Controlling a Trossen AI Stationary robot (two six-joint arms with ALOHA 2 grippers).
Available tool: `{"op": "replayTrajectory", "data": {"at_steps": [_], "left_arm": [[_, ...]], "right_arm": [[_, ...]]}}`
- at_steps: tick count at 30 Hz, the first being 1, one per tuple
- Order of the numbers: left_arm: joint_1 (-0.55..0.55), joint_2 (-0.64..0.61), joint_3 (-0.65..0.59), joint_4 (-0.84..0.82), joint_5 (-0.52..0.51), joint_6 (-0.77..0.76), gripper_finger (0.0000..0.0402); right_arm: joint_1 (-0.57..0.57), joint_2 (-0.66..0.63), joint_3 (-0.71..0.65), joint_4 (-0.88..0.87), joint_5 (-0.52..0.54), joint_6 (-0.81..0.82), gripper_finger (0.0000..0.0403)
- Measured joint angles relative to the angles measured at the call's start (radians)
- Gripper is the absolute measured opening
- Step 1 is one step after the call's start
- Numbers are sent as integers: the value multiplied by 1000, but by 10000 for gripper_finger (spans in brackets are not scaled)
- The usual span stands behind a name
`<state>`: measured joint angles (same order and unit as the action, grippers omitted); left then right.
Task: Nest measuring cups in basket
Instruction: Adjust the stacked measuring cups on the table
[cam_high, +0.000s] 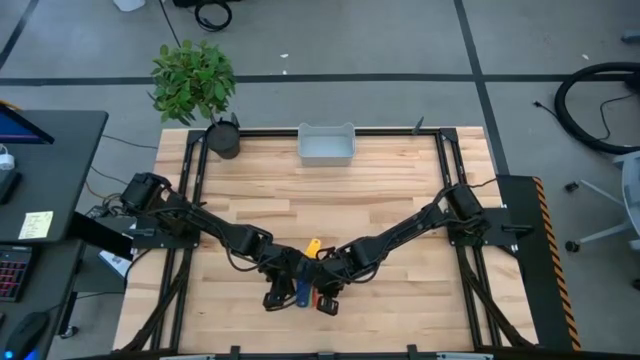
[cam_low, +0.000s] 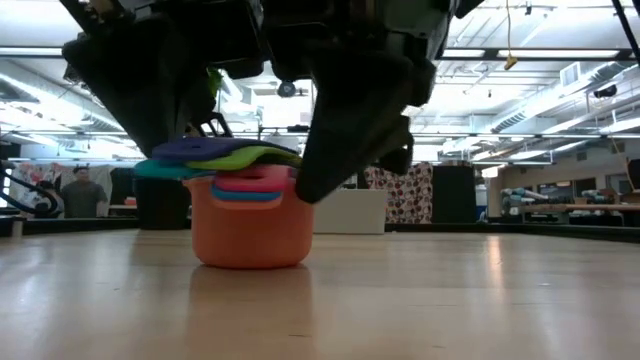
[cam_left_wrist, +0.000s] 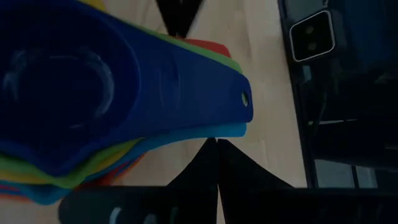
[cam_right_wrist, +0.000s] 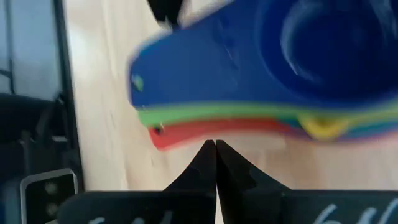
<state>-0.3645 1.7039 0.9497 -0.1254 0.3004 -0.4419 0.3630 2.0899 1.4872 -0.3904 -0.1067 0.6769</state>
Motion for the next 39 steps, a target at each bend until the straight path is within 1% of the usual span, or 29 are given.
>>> {"op": "replayTrajectory", "data": {"at_steps": [10, 20, 23, 27, 30, 33, 35, 39], "left_arm": [[-1, 0, -2, 41, -9, 7, 0], [0, 0, -3, 45, -45, 26, 0], [2, -7, -1, 31, -53, 35, 0], [3, -32, 1, 3, -57, 31, 0], [2, -45, 2, -11, -60, 25, 0], [2, -50, 1, -16, -72, 6, 0], [2, -51, 1, -12, -82, -7, 0], [2, -51, 1, -18, -83, -44, 0]], "right_arm": [[-5, 5, -1, 51, 4, -18, 1], [-9, 5, -2, 51, 13, -26, 1], [-12, -10, -1, 1, 17, -38, 1], [-16, -65, 0, -99, 26, -52, 1], [-16, -114, 0, -172, 51, -72, 1], [-26, -160, 0, -228, 139, -112, 1], [-47, -177, 0, -239, 195, -172, 1], [-108, -179, 0, -241, 218, -324, 1]]}}
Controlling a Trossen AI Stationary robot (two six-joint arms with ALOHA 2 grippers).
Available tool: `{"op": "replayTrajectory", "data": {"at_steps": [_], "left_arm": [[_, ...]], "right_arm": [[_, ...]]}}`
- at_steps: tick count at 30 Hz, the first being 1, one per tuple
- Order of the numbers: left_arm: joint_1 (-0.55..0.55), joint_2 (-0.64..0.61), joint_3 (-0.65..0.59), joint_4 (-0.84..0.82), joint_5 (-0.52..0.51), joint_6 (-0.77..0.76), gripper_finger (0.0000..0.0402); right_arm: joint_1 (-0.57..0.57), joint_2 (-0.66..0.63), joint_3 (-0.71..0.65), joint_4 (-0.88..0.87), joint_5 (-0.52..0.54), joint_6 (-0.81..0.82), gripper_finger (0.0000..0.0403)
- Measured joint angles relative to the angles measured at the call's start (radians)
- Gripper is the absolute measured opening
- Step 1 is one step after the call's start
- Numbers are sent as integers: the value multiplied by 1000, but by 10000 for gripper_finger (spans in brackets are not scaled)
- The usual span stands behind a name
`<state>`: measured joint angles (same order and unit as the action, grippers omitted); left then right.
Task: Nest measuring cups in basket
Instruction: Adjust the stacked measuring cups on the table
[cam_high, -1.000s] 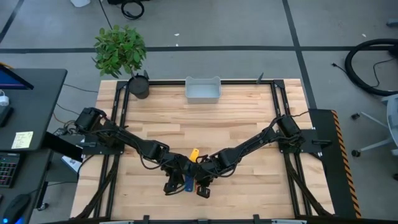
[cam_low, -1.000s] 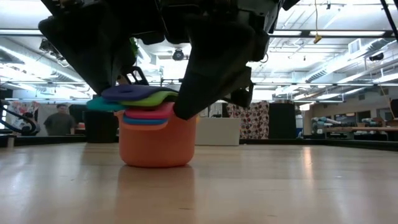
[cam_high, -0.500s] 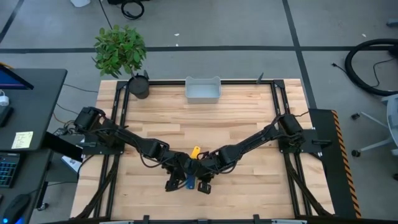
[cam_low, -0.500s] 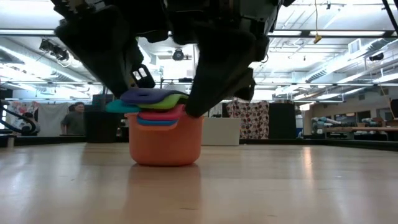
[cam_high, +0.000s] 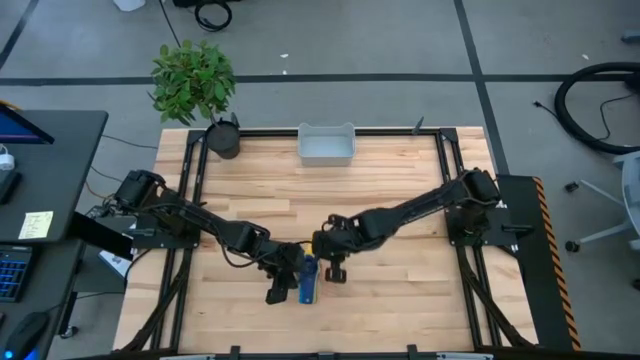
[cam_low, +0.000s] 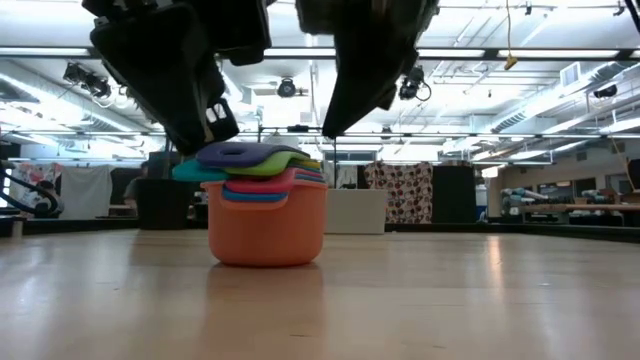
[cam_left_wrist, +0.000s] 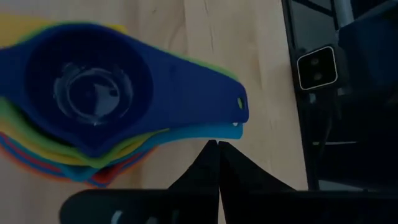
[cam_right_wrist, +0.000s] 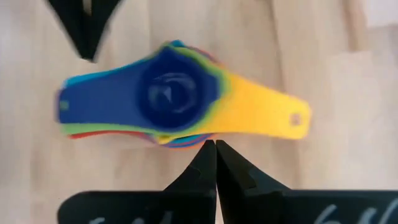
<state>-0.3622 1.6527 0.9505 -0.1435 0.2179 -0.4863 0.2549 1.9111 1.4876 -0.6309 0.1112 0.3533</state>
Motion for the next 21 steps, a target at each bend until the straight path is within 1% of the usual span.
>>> {"op": "replayTrajectory", "data": {"at_steps": [6, 12, 16, 21], "left_arm": [[-10, 0, -1, -29, -7, -82, 0], [-31, 0, -1, -91, -42, -160, 0], [-30, 1, -1, -72, -51, -202, 0], [-27, 28, -1, -8, -74, -249, 0]], "right_arm": [[-109, -2, 0, 14, -12, -200, 2], [-199, 2, 0, 56, -162, -411, 2], [-248, 2, 0, 88, -238, -529, 2], [-293, 18, 0, 120, -382, -608, 2]]}}
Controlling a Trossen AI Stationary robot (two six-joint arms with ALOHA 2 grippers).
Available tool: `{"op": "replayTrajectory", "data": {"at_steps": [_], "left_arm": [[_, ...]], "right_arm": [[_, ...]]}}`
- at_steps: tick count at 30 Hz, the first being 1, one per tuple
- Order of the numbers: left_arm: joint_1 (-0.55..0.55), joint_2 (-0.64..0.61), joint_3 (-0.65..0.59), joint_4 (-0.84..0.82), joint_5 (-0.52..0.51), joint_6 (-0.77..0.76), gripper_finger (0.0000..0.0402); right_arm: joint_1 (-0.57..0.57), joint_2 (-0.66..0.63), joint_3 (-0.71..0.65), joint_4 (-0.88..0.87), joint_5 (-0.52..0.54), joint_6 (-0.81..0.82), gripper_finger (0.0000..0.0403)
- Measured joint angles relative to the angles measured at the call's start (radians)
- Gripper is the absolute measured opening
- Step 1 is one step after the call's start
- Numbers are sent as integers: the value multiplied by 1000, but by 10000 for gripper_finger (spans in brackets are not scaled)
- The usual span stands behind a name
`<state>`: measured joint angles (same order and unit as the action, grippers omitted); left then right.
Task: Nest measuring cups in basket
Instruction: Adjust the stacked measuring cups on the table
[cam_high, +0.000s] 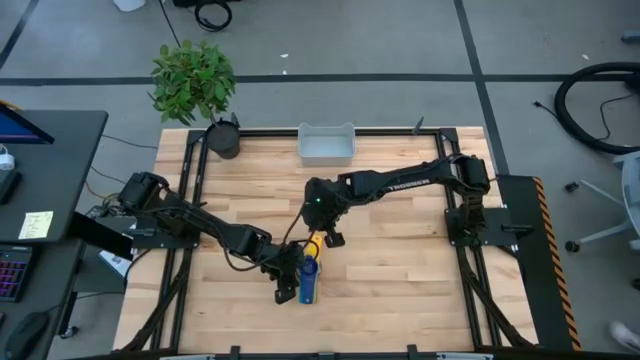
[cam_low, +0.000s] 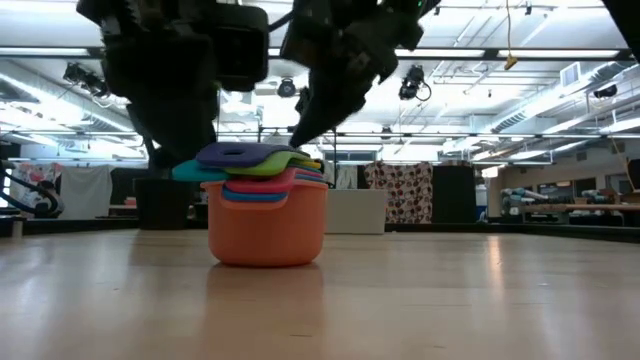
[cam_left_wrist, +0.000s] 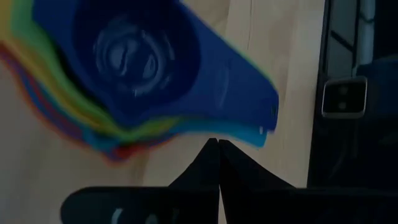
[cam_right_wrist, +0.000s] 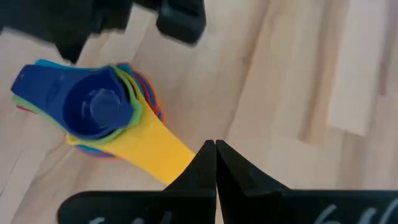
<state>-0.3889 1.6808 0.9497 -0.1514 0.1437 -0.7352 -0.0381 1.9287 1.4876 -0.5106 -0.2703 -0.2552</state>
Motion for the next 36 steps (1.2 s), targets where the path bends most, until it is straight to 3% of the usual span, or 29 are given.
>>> {"op": "replayTrajectory", "data": {"at_steps": [11, 36], "left_arm": [[-2, 36, -1, 38, -18, -69, 0], [-3, 35, -2, 45, -160, -92, 0]], "right_arm": [[-10, 103, -1, 36, -126, -112, 2], [10, 138, -2, 1, -168, -58, 2]]}}
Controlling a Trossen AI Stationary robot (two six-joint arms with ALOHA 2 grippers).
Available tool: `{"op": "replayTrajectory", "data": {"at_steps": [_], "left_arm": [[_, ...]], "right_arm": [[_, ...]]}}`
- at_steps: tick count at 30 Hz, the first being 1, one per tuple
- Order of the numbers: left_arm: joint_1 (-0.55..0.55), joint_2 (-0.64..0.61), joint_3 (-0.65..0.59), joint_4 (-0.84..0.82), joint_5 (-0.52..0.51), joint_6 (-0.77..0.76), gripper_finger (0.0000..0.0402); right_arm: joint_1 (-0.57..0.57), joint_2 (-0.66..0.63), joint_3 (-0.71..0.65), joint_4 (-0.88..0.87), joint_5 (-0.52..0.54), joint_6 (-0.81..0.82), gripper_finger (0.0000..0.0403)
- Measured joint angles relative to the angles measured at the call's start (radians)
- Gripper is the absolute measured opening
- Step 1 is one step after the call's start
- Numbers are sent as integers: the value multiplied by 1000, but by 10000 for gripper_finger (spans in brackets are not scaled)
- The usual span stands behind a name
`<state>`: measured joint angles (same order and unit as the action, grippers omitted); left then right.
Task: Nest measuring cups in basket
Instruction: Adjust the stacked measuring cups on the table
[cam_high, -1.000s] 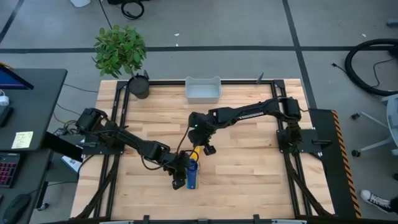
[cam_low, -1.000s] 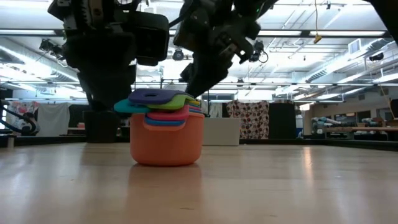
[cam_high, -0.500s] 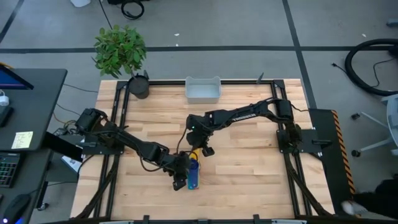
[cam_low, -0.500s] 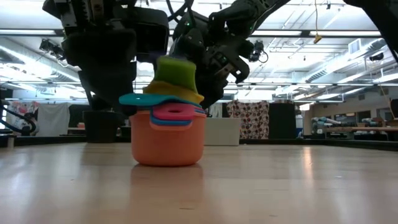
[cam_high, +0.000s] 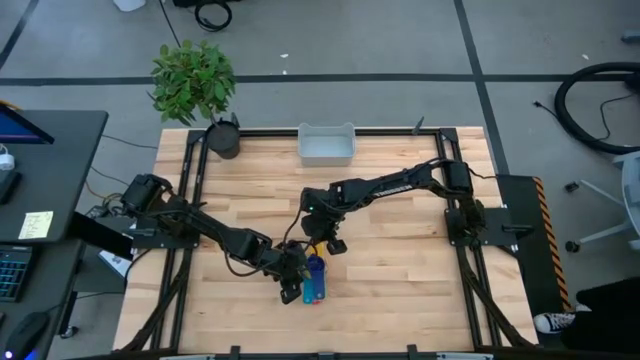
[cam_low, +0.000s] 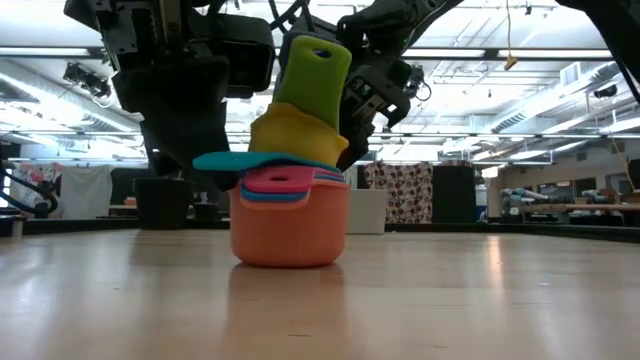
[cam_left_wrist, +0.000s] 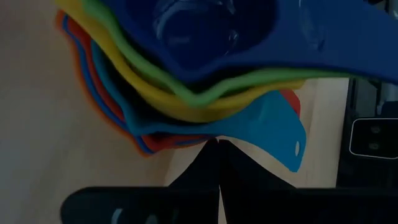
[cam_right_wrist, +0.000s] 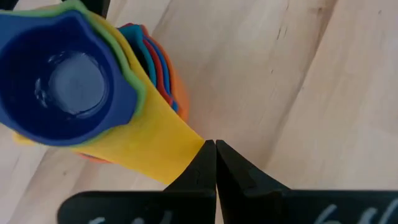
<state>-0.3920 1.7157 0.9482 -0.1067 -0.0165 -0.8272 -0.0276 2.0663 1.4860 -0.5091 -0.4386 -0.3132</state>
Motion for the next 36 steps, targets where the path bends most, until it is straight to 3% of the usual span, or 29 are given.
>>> {"op": "replayTrajectory", "data": {"at_steps": [15, 28, 36], "left_arm": [[0, -1, 1, -1, -10, 2, 0], [1, -1, 1, 7, -10, 12, 0], [3, 0, 1, 12, -47, -1, 0]], "right_arm": [[0, -2, 142, -117, 103, -7, 2], [-6, 39, 146, -42, -26, -163, 1], [-7, 69, 146, -104, -30, -161, 1]]}}
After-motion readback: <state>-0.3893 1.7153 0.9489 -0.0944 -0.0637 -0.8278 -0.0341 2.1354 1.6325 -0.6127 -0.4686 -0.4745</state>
